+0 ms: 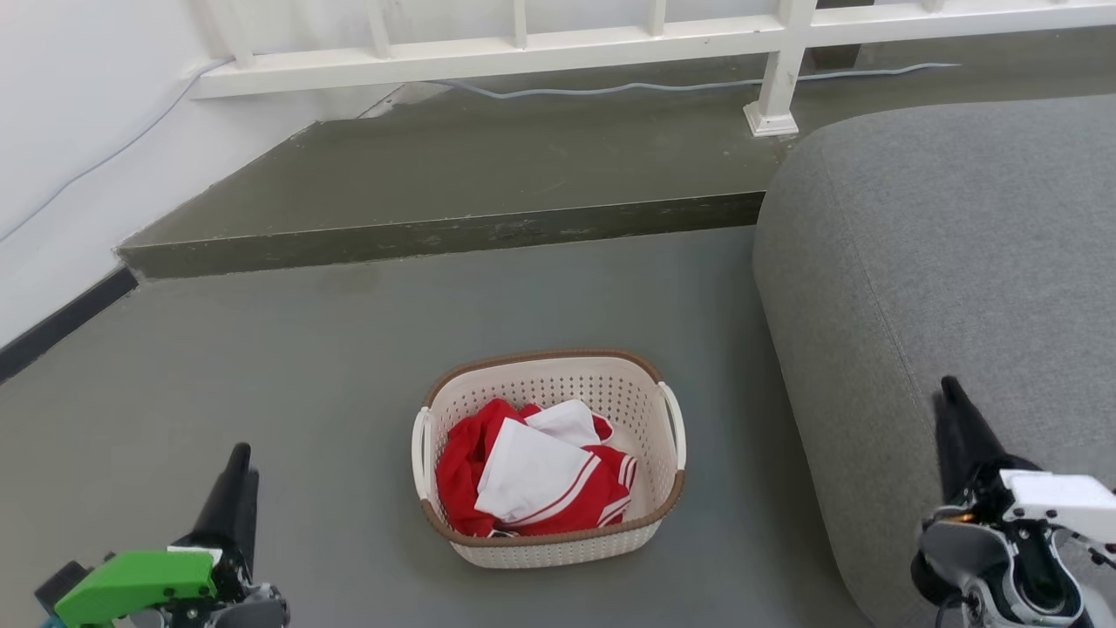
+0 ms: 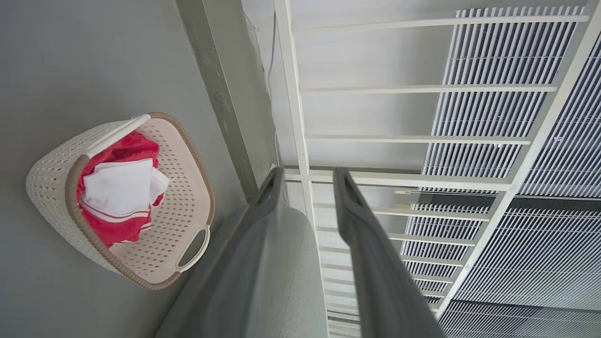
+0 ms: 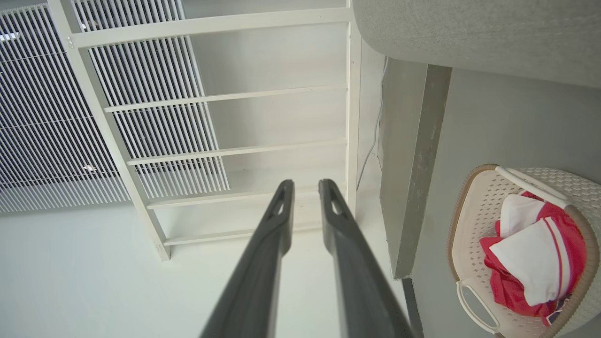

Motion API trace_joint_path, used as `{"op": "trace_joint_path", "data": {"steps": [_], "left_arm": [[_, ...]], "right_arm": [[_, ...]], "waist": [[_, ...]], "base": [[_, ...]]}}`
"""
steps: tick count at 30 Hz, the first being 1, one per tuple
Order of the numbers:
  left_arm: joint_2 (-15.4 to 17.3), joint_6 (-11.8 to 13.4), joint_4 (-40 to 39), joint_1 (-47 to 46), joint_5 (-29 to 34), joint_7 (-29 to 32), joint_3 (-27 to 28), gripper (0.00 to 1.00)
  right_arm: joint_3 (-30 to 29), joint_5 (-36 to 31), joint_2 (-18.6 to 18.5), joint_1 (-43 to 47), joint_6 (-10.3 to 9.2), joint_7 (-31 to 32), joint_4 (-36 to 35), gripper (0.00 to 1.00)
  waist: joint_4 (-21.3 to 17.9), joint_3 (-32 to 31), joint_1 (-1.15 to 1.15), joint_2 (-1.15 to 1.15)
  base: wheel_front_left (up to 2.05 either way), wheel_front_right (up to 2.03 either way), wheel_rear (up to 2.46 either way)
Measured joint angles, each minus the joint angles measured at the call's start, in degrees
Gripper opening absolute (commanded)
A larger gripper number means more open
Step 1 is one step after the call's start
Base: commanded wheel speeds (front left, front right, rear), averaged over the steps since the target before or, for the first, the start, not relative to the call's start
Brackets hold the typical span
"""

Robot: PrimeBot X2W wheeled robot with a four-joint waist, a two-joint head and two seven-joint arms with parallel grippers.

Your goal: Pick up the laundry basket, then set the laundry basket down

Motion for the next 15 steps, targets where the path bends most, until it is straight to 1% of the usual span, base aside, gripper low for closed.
{"op": "trace_joint_path", "data": {"steps": [15], "left_arm": [[0.0,0.0,-1.0,0.2,0.2,-2.6,-1.8,1.0]], "right_arm": [[2.5,-0.1,0.0,0.2,0.0,-1.6,-1.8,1.0]], "waist": [[0.0,0.1,0.0,0.0]], "base": [[0.0,0.0,0.0]]}}
